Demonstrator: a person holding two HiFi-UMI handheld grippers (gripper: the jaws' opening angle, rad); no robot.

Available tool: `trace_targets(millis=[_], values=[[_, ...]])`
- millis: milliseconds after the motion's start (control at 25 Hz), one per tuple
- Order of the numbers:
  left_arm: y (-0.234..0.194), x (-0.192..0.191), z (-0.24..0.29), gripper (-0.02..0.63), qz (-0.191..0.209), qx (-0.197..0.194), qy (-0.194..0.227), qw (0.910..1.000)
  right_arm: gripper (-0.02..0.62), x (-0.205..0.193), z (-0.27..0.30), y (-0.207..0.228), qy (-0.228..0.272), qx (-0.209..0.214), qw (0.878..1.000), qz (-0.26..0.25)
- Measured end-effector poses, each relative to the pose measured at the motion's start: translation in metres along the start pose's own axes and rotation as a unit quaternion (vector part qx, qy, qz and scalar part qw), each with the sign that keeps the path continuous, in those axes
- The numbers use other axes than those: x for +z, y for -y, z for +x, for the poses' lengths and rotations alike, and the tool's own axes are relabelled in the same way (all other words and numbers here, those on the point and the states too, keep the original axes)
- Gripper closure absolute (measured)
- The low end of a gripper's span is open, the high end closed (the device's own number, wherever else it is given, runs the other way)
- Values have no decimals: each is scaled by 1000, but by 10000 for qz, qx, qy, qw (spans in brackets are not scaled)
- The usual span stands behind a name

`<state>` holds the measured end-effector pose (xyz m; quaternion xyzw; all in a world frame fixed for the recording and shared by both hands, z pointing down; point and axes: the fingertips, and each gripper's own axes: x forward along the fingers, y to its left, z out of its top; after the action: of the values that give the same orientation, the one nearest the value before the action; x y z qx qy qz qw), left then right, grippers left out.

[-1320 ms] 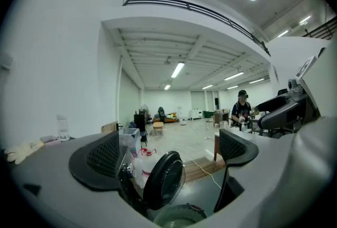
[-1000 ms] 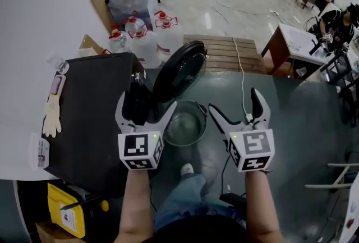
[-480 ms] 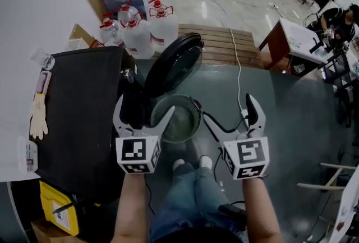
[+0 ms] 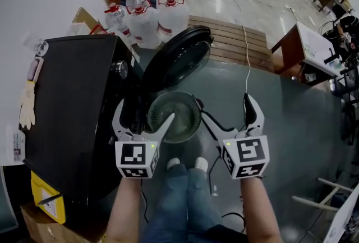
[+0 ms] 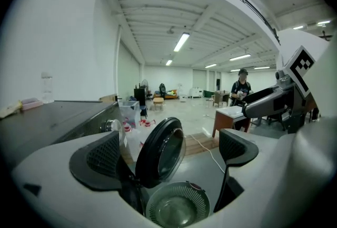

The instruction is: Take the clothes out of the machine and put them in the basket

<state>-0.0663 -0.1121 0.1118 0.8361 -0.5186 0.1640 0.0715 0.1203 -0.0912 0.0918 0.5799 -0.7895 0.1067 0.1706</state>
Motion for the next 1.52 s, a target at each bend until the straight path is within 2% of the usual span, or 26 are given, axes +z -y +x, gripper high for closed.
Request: trace_targets(millis=[120,320,480,720,960,1120,1520], values=[[5,-24,17,38,-30,-16,-160,9999,67,-25,17,6,-87,-5,9999,107],[18,-80,41,38,-25,-266,-537,9982,67,-80,42,3,-350,124,9991,184],[19,-126,57,38,-69,-236,-765,9968,67,-121,56,-2,-519,206,9981,278],[11,-195,70,38,-213,-73,-1069,9940,67,-189,79,-17,-842,367,9948,441],[-2,-264,68,38,-168,80,-1403,9899,67,-248,103,-40,-1124,604,9908,445],[-15,-297,66,38,-158,201,-1555,9875,67,-274,121,-55,-1258,740,9886,362],[-75,-363,68,38,-683,965,-1855,9755,67,-310,174,-90,-1539,1053,9824,141]])
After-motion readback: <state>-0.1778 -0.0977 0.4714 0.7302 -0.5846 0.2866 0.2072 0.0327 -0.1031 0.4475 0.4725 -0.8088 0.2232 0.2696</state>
